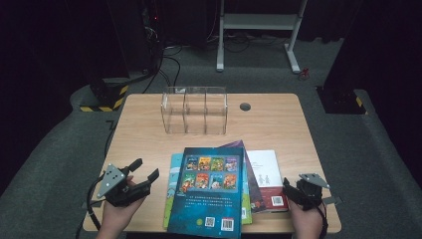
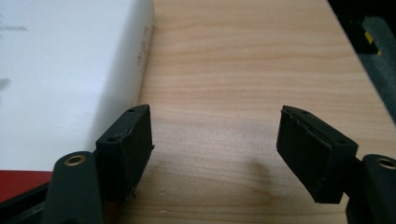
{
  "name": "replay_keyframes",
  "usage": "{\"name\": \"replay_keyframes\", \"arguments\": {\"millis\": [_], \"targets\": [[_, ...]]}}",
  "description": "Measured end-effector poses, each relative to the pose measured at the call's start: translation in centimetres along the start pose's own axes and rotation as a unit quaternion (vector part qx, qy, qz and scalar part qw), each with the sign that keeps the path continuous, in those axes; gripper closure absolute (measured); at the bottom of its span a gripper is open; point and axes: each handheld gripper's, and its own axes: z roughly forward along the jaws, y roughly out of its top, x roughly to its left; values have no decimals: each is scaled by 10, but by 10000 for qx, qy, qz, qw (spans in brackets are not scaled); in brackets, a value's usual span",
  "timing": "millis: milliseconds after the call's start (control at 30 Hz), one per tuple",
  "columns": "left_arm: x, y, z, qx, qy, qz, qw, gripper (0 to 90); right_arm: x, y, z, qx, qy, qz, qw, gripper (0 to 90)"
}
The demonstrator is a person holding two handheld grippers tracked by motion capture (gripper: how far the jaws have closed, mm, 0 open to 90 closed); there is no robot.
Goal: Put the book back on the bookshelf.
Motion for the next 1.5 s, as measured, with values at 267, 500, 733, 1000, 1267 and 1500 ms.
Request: {"name": "replay_keyframes", "arguments": {"millis": [267, 500, 733, 1000, 1267, 1500], "targets": [[-12, -10, 10, 133, -156, 99, 9997, 270, 28, 15, -42, -882, 294, -420, 9948, 258], [-23, -21, 22, 332, -350, 123, 9988, 270, 53, 20, -59, -1129, 647, -745, 9887, 257], [-34, -32, 38, 631, -594, 42, 9962, 269, 85, 22, -72, -1243, 1187, -984, 9802, 254], [-42, -50, 64, 1405, -986, -244, 9849, 264, 114, 18, -72, -1095, 1729, -1214, 9713, 250], [-46, -63, 78, 1908, -1069, -361, 9751, 224, 134, 13, -65, -813, 2020, -1300, 9673, 249], [-45, -65, 80, 1925, -904, -352, 9765, 191, 144, 9, -59, -507, 2167, -1316, 9660, 193]]}}
